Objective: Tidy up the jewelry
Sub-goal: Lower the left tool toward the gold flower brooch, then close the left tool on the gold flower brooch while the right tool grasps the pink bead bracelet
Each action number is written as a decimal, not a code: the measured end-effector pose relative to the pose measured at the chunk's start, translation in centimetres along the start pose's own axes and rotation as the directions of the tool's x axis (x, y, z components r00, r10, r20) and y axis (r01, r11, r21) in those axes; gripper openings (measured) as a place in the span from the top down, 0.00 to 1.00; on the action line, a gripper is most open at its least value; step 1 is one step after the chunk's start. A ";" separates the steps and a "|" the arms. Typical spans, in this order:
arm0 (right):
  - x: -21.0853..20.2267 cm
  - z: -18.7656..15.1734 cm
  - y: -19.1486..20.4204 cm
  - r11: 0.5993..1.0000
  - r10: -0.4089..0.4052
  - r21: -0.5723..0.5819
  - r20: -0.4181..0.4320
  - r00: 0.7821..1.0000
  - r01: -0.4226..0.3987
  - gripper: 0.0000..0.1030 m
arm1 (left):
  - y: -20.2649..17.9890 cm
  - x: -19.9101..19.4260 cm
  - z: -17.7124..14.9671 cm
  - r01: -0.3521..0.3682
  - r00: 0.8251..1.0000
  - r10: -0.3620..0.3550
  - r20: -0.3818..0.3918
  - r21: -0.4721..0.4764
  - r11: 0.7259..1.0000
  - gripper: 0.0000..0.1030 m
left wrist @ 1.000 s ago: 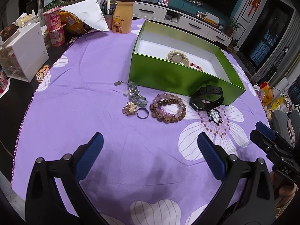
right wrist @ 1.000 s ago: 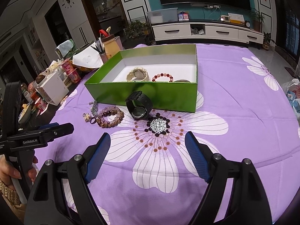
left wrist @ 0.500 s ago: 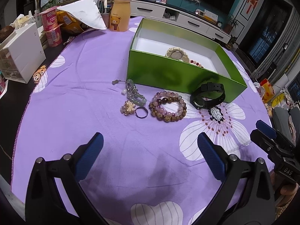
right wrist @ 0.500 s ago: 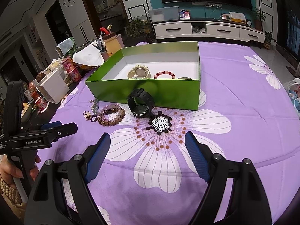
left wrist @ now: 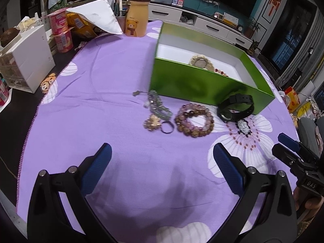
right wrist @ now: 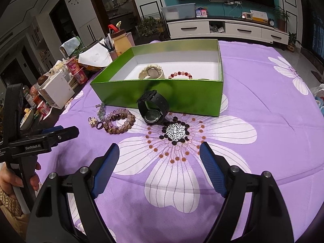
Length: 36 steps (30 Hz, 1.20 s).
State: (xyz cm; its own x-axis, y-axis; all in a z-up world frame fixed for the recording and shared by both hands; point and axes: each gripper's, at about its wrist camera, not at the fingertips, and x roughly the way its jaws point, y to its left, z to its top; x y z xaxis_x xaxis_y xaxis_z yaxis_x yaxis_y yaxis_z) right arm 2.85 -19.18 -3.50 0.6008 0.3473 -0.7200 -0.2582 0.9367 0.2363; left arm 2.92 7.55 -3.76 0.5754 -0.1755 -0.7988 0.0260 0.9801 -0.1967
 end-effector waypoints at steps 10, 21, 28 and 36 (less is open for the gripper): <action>1.5 0.3 1.5 0.998 0.037 -0.057 -0.021 0.999 -0.038 0.21 | 1.6 0.8 -0.3 0.007 1.000 -0.007 0.010 0.003 1.000 0.02; 2.3 0.2 1.9 0.996 0.040 -0.079 -0.042 0.998 -0.043 0.21 | 1.8 3.1 1.5 0.028 0.999 -0.030 0.040 0.033 0.999 0.35; 3.0 0.2 1.9 0.997 0.057 -0.058 -0.045 0.997 -0.059 0.21 | 1.5 4.6 2.2 0.033 0.999 -0.034 0.040 0.046 0.998 0.50; 4.1 0.8 2.4 0.994 0.102 -0.035 -0.058 0.993 -0.104 0.31 | 2.2 5.5 2.0 0.057 0.997 -0.059 0.046 0.031 0.998 0.76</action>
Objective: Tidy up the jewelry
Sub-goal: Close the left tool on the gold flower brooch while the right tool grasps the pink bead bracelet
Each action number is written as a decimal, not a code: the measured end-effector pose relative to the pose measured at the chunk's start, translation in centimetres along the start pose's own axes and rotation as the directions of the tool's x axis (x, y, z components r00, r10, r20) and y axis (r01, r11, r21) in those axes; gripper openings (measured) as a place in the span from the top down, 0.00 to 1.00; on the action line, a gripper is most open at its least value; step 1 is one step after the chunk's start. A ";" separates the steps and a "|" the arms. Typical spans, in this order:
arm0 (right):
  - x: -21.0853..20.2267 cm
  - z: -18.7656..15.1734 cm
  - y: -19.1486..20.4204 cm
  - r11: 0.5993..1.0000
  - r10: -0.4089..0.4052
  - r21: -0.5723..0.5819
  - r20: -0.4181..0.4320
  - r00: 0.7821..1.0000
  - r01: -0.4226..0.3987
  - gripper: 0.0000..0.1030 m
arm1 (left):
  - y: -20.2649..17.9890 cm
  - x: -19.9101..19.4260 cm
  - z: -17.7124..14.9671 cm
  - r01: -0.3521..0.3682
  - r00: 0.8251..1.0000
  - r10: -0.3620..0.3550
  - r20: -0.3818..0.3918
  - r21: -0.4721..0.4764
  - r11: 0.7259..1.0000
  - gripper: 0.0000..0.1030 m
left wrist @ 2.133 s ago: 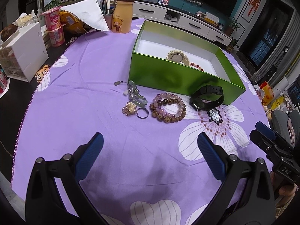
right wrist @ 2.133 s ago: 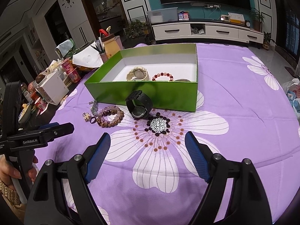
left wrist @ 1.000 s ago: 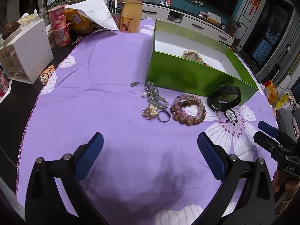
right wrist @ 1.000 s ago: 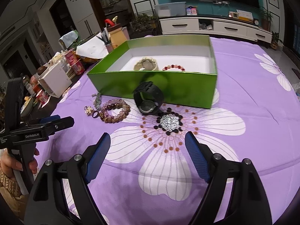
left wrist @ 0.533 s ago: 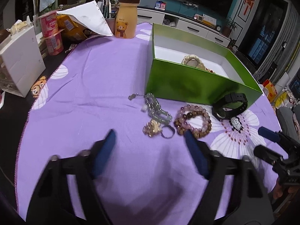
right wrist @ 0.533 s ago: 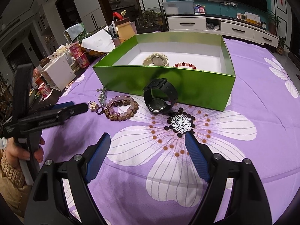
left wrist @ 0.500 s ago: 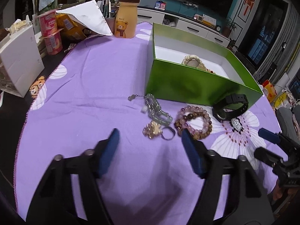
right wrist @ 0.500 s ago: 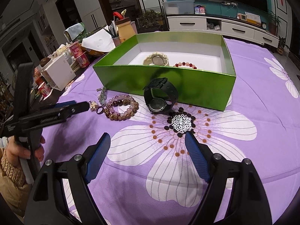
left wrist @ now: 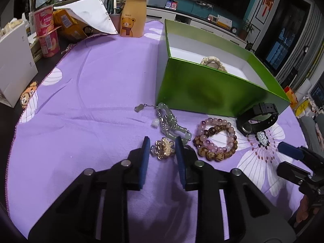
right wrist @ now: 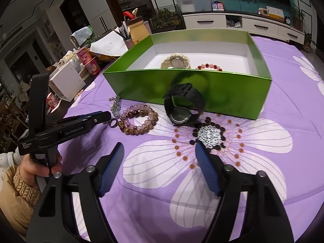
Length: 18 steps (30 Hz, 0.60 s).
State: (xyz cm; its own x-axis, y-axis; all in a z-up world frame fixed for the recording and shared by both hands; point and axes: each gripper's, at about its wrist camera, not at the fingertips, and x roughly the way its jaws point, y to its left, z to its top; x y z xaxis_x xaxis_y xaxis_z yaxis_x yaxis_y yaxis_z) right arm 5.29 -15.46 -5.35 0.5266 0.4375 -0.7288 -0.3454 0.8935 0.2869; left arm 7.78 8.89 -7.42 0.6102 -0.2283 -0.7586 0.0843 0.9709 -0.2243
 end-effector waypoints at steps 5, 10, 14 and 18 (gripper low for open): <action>0.8 0.8 1.0 0.999 0.033 -0.033 -0.002 0.999 -0.033 0.47 | 0.6 -0.9 -0.3 0.013 0.999 -0.012 0.031 -0.030 0.999 0.76; 2.4 3.2 3.0 0.989 0.070 -0.134 0.011 0.997 -0.068 0.63 | 1.0 -2.5 -0.1 0.040 0.997 -0.037 0.067 -0.045 0.998 0.76; 5.0 4.6 4.1 0.978 0.043 -0.203 -0.012 0.999 -0.045 0.73 | 0.8 -3.1 -0.2 0.056 0.996 -0.053 0.076 -0.045 0.997 0.76; 7.3 5.2 4.3 0.966 -0.023 -0.258 -0.037 0.999 0.013 0.75 | 0.9 -3.4 -0.5 0.067 0.995 -0.063 0.078 -0.048 0.997 0.76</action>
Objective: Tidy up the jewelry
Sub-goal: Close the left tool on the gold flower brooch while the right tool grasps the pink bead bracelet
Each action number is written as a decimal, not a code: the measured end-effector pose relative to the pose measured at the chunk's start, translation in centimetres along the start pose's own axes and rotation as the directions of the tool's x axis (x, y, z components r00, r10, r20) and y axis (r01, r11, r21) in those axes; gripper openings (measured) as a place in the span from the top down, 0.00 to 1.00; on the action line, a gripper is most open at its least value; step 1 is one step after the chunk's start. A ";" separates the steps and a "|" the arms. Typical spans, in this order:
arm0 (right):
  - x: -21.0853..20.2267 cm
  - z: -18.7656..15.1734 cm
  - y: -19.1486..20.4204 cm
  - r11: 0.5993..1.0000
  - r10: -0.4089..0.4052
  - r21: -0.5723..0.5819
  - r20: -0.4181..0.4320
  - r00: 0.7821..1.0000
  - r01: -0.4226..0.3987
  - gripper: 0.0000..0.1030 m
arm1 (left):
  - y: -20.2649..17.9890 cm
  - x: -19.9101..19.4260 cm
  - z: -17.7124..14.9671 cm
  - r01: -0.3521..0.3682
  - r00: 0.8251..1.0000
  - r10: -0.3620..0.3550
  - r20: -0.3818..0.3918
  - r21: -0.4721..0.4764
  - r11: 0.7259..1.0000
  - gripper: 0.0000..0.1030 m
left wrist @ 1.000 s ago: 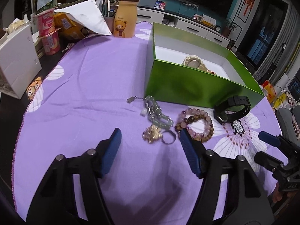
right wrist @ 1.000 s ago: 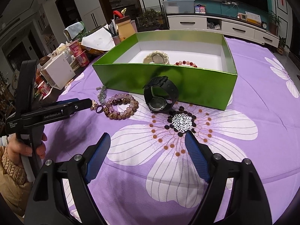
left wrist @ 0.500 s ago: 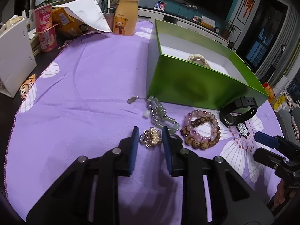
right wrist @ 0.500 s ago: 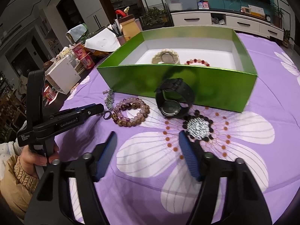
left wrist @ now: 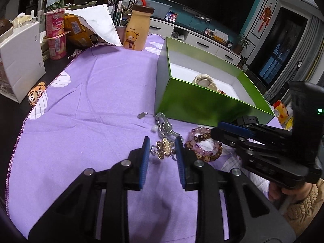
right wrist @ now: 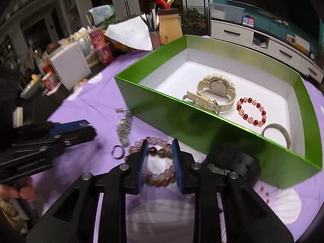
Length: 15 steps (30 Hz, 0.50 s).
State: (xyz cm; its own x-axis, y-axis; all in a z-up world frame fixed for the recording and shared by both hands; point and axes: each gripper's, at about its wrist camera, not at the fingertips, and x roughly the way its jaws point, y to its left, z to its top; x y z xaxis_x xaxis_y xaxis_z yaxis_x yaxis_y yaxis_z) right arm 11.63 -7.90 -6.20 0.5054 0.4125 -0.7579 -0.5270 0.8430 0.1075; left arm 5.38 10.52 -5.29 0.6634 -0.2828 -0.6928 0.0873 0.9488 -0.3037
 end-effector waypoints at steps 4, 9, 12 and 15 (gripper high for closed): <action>0.8 0.0 -0.1 0.999 -0.022 -0.033 -0.020 1.000 0.022 0.76 | 0.3 0.1 0.0 0.009 1.000 -0.009 -0.002 -0.003 1.000 0.76; 1.3 -0.2 0.4 0.995 -0.048 -0.089 -0.055 0.997 0.043 0.84 | 0.3 0.1 0.0 0.017 1.000 -0.017 0.002 -0.006 1.000 0.80; 1.3 -0.3 0.4 0.993 -0.059 -0.105 -0.057 0.997 0.053 0.93 | 0.1 0.0 0.0 0.022 1.000 -0.022 0.003 -0.003 1.000 0.80; 0.9 -0.7 0.4 0.993 -0.047 -0.108 -0.054 0.997 0.041 0.93 | 0.0 0.2 -0.1 0.020 1.000 -0.020 -0.003 0.000 1.000 0.80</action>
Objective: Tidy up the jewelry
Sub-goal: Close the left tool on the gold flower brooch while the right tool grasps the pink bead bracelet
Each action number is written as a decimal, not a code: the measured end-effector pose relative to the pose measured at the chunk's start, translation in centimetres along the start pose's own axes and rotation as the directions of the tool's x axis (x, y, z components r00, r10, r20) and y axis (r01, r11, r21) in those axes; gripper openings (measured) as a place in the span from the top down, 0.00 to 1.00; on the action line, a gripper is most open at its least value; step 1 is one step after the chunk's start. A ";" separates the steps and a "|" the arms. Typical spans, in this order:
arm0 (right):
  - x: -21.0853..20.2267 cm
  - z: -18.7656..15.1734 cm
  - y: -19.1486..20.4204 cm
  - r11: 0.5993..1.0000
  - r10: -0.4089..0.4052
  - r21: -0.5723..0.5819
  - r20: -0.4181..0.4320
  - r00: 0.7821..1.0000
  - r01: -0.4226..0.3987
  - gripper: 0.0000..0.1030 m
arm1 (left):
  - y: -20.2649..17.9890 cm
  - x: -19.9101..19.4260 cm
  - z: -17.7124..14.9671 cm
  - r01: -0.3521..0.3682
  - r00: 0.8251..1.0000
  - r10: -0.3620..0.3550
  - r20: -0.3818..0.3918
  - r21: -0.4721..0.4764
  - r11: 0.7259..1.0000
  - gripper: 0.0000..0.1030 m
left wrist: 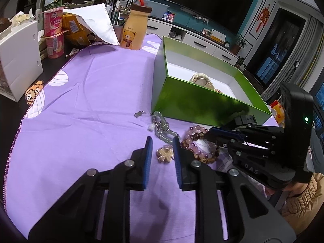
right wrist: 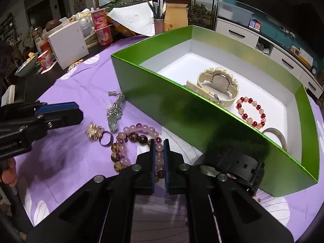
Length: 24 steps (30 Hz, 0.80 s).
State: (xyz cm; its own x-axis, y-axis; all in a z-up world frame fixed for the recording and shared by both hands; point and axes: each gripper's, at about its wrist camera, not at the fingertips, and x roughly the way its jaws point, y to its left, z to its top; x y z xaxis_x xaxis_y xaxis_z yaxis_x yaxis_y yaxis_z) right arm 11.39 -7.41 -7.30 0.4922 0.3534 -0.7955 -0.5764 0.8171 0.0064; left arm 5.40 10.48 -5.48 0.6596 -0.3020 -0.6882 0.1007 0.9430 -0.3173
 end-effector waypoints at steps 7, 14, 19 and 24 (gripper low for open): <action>-3.5 -0.4 0.0 0.998 0.040 0.044 0.111 0.993 -0.045 0.93 | 0.3 0.1 -0.4 -0.013 1.000 0.013 -0.015 0.015 1.000 0.50; -7.4 -0.4 -0.7 0.991 0.074 0.095 0.213 0.974 -0.096 0.93 | -1.2 2.0 -1.0 -0.022 0.998 0.027 -0.056 0.075 0.997 0.56; -8.1 -1.5 -0.8 0.990 0.072 0.107 0.207 0.976 -0.095 0.93 | -1.4 2.8 -1.0 -0.057 0.997 0.063 -0.053 0.100 0.993 0.80; -8.5 -2.7 -1.2 0.985 0.066 0.141 0.201 0.977 -0.095 0.93 | -0.8 1.9 -0.8 -0.055 0.998 0.058 -0.031 0.070 0.996 0.80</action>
State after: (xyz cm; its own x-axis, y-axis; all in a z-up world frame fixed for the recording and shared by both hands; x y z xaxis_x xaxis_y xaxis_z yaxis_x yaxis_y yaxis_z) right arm 6.17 -12.61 -2.20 0.5745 0.4909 -0.6550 -0.5233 0.8356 0.1673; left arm 5.98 9.03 -7.11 0.6413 -0.2512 -0.7250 0.1157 0.9657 -0.2323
